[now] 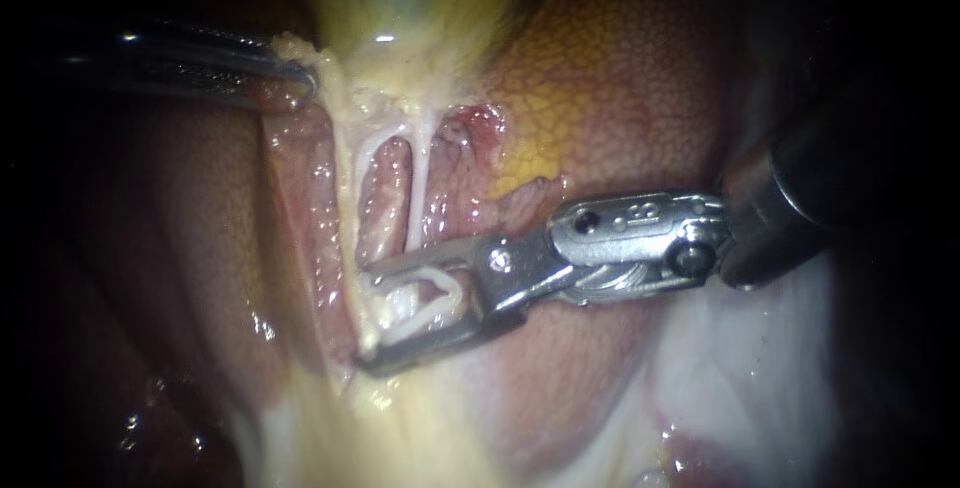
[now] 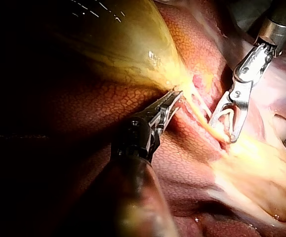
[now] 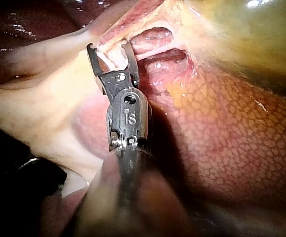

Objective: Clipping first clip left tube

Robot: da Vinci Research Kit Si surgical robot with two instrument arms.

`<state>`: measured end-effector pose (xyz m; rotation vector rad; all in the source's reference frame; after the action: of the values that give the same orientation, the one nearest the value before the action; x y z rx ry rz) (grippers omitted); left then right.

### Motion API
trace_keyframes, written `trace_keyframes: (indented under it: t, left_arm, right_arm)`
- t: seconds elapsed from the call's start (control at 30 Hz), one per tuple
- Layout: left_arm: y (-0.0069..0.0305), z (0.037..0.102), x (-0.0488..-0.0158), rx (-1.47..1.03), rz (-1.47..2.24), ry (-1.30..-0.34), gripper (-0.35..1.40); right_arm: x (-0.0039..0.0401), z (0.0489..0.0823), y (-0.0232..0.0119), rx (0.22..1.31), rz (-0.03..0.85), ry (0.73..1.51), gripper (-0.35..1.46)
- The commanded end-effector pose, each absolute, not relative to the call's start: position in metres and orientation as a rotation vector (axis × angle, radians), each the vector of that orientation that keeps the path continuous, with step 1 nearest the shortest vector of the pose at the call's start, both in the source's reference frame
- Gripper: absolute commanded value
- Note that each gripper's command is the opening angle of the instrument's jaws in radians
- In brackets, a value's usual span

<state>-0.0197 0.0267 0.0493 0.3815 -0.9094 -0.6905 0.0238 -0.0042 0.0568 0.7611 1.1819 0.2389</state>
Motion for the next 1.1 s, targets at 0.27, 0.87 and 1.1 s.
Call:
trace_keyframes:
  t: [0.27, 0.87, 1.1]
  left_arm:
    - [0.0267, 0.0493, -0.0197, 0.382, -0.689, -0.910, -0.35]
    - [0.0267, 0.0495, -0.0196, 0.384, -0.688, -0.910, -0.35]
    - [0.0267, 0.0495, -0.0196, 0.384, -0.688, -0.910, -0.35]
  right_arm:
    - [0.0229, 0.0560, -0.0037, 0.763, 0.243, 1.184, 0.38]
    - [0.0191, 0.0522, -0.0003, 0.751, 0.291, 1.188, 0.41]
    - [0.0189, 0.0535, 0.0002, 0.748, 0.289, 1.187, 0.41]
